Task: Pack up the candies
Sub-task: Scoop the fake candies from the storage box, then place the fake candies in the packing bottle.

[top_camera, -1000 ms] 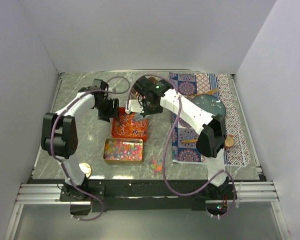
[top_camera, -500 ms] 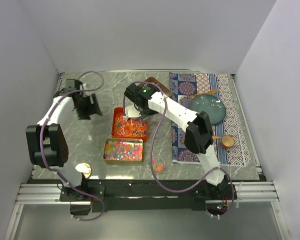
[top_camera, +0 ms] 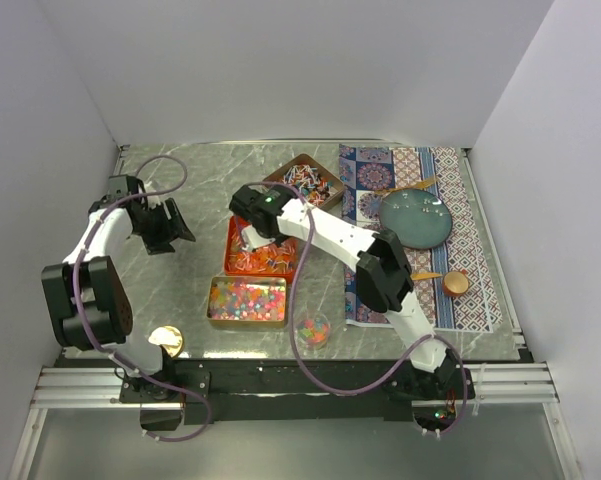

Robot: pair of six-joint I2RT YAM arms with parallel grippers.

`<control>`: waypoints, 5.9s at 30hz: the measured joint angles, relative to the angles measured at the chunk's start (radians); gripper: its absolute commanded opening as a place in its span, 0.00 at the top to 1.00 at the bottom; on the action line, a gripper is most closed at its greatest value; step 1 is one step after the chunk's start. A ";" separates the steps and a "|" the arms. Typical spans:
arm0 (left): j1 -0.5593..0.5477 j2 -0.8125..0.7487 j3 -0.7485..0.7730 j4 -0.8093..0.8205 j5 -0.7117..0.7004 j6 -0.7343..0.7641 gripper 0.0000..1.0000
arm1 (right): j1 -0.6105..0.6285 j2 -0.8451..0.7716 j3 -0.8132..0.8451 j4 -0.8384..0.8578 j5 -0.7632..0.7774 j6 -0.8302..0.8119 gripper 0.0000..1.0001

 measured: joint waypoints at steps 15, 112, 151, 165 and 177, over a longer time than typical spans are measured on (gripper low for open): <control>0.000 -0.061 -0.004 0.034 0.018 0.000 0.29 | 0.030 0.075 0.013 0.022 0.064 -0.039 1.00; -0.198 0.247 0.097 0.024 0.180 0.035 0.91 | -0.034 0.008 -0.303 0.471 -1.043 0.106 1.00; -0.012 0.167 0.314 0.033 0.271 0.006 0.60 | -0.200 -0.863 -1.032 0.390 -0.974 0.004 1.00; -0.012 0.167 0.294 0.082 0.270 -0.016 0.60 | -0.214 -1.064 -1.188 0.266 -0.801 -0.122 1.00; -0.012 0.167 0.290 0.116 0.270 -0.027 0.59 | -0.166 -1.063 -1.157 0.223 -0.627 -0.163 1.00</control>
